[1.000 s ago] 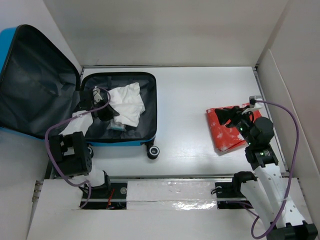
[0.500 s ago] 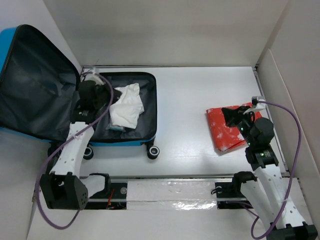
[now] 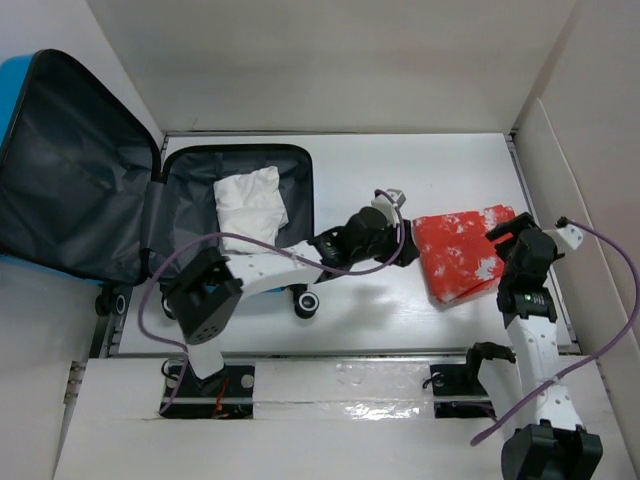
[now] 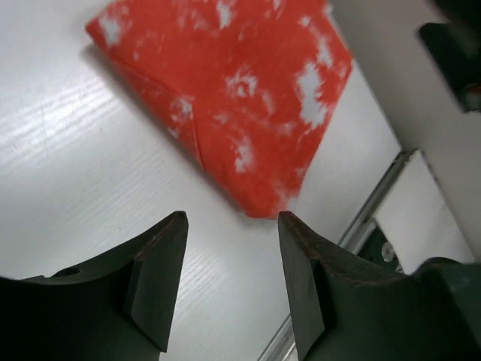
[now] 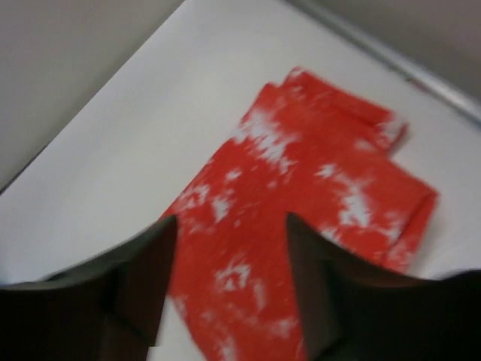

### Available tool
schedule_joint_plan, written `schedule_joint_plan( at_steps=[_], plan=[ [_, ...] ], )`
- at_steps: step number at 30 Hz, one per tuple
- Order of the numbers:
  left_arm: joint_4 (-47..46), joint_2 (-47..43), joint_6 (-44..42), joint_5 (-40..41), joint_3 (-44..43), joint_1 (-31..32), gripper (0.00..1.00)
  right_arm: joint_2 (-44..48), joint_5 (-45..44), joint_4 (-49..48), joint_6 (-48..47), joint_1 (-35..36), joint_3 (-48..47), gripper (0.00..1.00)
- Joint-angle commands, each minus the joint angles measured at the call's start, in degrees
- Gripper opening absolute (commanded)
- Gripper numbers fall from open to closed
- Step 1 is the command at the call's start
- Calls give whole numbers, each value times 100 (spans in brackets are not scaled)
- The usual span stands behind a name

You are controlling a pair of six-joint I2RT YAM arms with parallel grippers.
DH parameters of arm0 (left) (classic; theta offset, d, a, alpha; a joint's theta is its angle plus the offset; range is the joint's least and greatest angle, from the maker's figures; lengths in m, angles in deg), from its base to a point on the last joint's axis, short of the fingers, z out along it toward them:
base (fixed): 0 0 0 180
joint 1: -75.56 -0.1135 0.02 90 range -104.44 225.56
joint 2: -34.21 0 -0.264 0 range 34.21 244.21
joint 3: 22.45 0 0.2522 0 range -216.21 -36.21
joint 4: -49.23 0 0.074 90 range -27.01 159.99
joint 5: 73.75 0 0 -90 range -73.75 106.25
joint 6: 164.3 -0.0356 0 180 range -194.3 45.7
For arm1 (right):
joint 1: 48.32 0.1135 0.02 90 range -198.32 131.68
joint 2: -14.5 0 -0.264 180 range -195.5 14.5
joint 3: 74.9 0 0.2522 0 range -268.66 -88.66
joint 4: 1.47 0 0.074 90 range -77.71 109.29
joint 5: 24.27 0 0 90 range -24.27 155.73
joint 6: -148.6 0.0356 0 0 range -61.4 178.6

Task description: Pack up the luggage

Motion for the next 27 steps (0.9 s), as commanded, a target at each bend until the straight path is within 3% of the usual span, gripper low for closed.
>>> schedule_joint_plan(
  at_steps=[1, 4, 6, 13, 17, 19, 27],
  plan=[
    [-524, 425, 113, -128, -319, 20, 50, 142, -845, 288, 741, -341, 263, 83],
    [-446, 794, 43, -120, -556, 169, 58, 134, -557, 280, 1172, -674, 605, 94],
    [-419, 882, -10, 73, -583, 232, 60, 20, -415, 88, 1470, -1008, 790, 94],
    [-341, 751, -80, 961, -319, 337, 64, -1121, 1602, -1063, 1674, -2204, 1239, 93],
    [-261, 690, -142, 1602, -231, 443, 69, -2018, 2598, -1881, 2008, -2266, 1284, 92],
    [-244, 725, -64, 1700, -214, 390, 70, -2491, 3116, -2250, 2113, -2144, 1178, 84],
    [-174, 1373, 429, 1375, -634, 12, 69, -2872, 3347, -3551, 2834, -1124, 1213, 80]
  ],
)
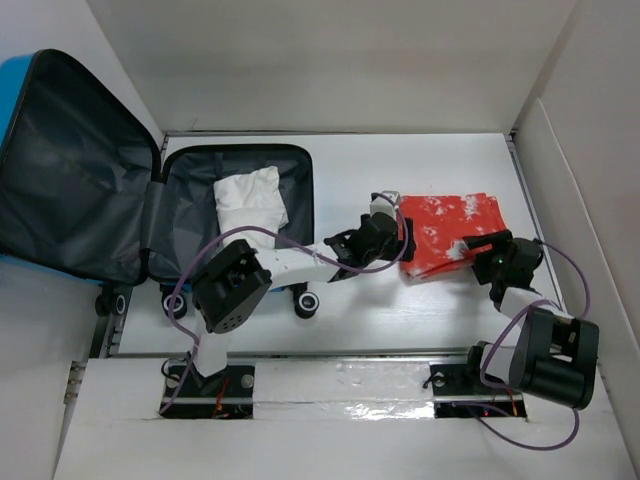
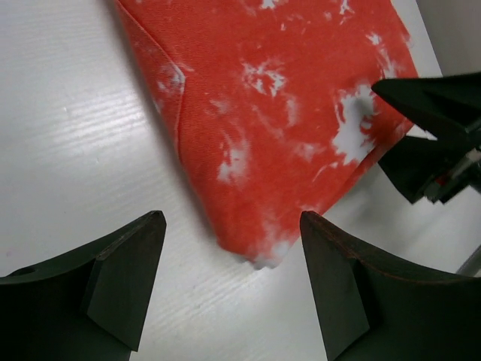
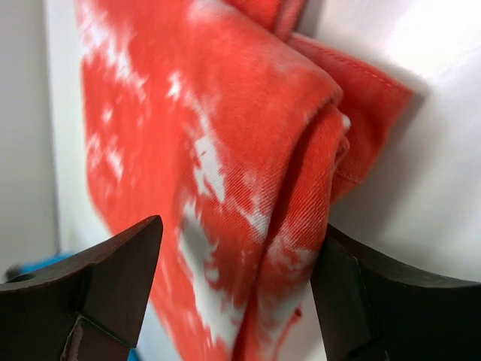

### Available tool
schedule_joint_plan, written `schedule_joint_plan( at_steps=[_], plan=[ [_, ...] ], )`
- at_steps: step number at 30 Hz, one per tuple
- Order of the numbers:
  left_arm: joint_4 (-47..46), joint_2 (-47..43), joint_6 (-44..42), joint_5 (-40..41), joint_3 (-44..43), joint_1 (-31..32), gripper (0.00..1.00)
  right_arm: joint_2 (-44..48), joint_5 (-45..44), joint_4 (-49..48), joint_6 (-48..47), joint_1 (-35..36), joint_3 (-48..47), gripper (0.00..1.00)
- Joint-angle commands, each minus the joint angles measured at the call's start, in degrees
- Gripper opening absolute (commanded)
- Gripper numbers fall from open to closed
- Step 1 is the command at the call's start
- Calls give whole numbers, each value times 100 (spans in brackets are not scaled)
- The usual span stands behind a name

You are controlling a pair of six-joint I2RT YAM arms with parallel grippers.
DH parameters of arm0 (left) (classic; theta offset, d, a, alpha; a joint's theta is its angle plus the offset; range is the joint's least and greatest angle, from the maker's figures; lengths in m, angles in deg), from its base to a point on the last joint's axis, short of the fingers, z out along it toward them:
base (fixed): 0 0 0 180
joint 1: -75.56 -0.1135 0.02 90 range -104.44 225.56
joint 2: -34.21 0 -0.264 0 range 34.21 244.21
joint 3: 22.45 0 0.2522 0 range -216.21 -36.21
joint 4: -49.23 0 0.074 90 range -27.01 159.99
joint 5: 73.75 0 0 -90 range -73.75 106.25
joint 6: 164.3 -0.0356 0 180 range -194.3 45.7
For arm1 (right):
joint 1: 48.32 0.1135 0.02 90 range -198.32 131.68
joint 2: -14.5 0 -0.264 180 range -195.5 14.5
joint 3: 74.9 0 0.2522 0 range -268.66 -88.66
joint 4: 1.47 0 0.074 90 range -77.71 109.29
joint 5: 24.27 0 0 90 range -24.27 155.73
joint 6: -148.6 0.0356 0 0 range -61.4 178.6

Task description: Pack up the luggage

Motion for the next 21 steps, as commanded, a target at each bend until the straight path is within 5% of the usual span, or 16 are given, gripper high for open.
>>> schedule_joint_plan(
  at_steps=[1, 12, 21],
  plan=[
    [19, 264, 256, 15, -469, -130, 70, 120, 543, -952, 341, 275, -118, 81],
    [459, 1204, 775, 210, -1278, -700, 73, 1744, 175, 857, -880, -277, -391, 100],
    [828, 2057, 1170, -116, -2236, -754, 72, 3020, 384, 1501, -1233, -278, -487, 100]
  ],
)
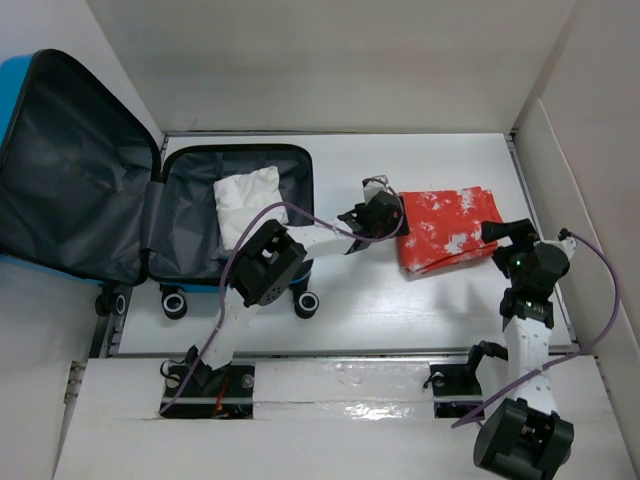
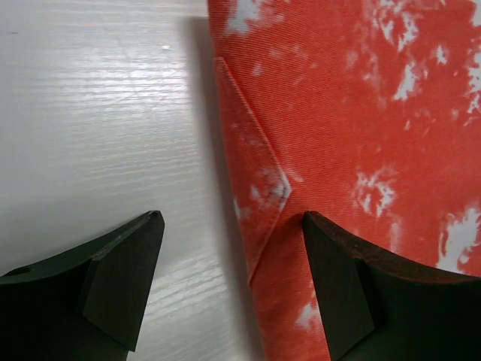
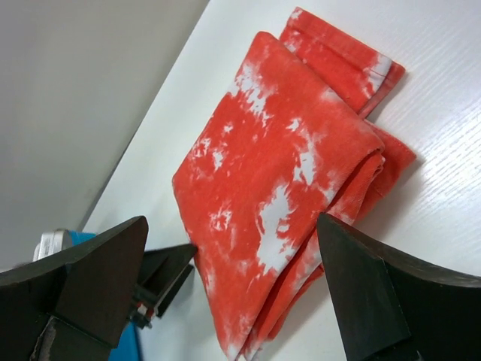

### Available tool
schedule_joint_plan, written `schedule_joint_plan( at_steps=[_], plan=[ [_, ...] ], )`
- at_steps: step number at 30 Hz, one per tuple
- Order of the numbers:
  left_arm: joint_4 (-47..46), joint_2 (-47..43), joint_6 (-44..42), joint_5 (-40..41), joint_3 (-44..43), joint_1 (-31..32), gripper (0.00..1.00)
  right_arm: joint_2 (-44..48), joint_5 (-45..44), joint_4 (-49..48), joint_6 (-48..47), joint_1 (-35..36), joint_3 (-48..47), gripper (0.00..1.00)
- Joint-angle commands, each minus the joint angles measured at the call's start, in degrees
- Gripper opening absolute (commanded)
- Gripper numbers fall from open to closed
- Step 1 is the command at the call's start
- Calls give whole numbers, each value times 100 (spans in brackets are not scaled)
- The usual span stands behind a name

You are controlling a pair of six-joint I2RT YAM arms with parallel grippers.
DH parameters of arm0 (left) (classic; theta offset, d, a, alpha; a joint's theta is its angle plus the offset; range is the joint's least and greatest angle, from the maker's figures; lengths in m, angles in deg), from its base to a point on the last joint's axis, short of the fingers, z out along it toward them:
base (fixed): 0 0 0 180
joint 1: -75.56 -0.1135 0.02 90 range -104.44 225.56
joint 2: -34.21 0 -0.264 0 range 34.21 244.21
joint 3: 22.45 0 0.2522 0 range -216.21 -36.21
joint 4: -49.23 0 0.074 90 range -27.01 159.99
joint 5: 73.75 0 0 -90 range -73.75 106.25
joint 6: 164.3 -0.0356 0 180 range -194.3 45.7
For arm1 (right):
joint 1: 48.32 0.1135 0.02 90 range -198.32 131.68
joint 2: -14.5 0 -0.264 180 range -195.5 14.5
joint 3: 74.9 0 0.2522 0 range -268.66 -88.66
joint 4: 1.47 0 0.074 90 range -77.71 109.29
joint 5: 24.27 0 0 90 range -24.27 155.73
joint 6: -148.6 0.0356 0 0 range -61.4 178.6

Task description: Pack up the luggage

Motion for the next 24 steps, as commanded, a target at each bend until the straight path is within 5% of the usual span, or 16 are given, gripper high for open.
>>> schedule_joint_plan(
  at_steps=[1, 11, 12, 17, 24],
  plan=[
    [87, 174, 318, -256, -383, 96, 72, 295, 328, 185, -306, -31, -203, 100],
    [316, 992, 556, -503, -1289, 342, 61, 542, 504, 177, -658, 523, -414, 97],
    [167, 966, 564, -537, -1245, 342, 57, 524, 574, 89, -667, 523, -414, 97],
    [-308, 659, 223, -758, -982, 211, 1, 497, 856, 18, -789, 575, -554, 95],
    [138, -885, -1120, -1047, -1025, -263, 0, 717, 918, -157, -825, 733, -546, 94]
  ],
)
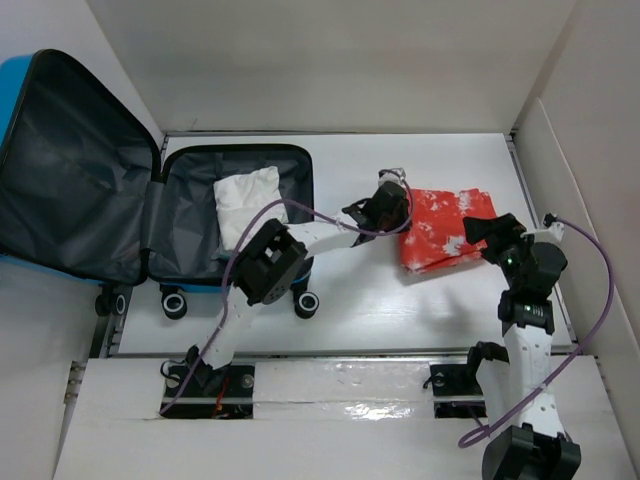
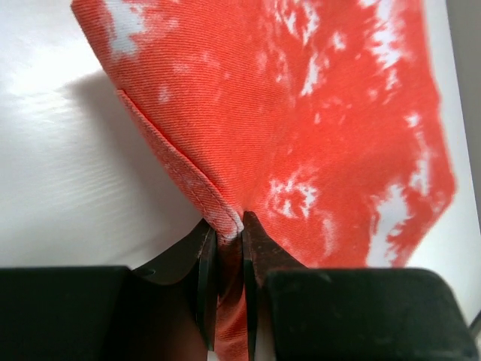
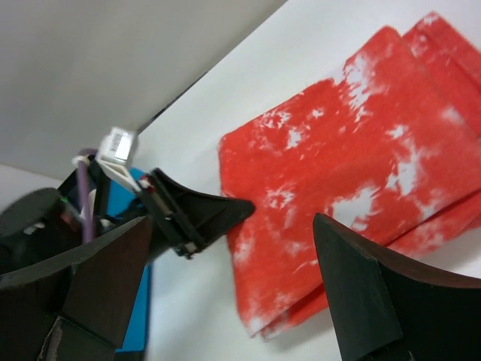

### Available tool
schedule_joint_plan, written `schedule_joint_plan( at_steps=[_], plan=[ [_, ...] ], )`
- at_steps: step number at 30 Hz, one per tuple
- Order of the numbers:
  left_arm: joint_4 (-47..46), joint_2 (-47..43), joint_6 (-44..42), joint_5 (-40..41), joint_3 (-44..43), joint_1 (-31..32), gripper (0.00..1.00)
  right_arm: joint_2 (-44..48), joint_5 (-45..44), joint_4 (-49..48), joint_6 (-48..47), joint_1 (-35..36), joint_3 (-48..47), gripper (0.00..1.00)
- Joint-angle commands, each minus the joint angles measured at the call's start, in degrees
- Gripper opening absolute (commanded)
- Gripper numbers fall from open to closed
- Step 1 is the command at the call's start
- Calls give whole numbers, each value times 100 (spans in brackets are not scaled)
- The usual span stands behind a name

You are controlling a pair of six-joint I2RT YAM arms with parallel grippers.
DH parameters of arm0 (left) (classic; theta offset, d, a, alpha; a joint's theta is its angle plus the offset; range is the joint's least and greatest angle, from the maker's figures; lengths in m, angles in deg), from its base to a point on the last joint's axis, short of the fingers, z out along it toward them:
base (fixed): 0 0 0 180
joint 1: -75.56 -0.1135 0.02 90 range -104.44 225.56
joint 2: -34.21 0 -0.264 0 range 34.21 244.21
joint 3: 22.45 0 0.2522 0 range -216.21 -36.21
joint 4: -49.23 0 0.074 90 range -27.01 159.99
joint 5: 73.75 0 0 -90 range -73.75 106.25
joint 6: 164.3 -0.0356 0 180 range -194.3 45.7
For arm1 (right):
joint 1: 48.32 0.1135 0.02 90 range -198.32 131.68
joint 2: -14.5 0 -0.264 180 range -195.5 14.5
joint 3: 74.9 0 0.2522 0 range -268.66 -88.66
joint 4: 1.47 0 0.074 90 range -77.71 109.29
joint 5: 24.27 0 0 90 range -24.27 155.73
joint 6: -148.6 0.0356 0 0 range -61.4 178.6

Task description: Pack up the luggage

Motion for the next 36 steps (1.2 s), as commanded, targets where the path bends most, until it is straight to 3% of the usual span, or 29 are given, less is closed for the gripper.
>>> schedule_joint_plan(
  at_steps=[1, 9, 10, 16, 17, 21, 24, 36],
  plan=[
    [259, -1585, -985, -236, -61, -415, 0, 103, 148, -354, -119, 100, -245, 94],
    [1710, -3439, -1882, -966, 149, -1714, 0, 77, 236, -592, -136, 346, -139, 94],
    [1772, -3607, -1874, -1114, 307, -2143, 0, 77, 271, -574, -154, 346, -148, 94],
    [1931, -4908, -2076, -1186, 2345, -3735, 0, 217, 289, -530, -198, 346, -130, 94],
    [1835, -5066, -2076, -1212, 2974, -4251, 0, 226, 306, -539, -198, 346, -130, 94],
    [1115, -5717, -1647, -1537, 4253, -5335, 0, 217, 421, -574, -216, 399, -122, 94],
    [990, -5771, -1619, -1477, 4650, -5731, 0, 279, 412, -557, -268, 451, -60, 94],
    [1579, -5858, -1487, -55, 4501, -6357, 0, 428, 517, -557, -365, 732, 2, 93]
  ],
)
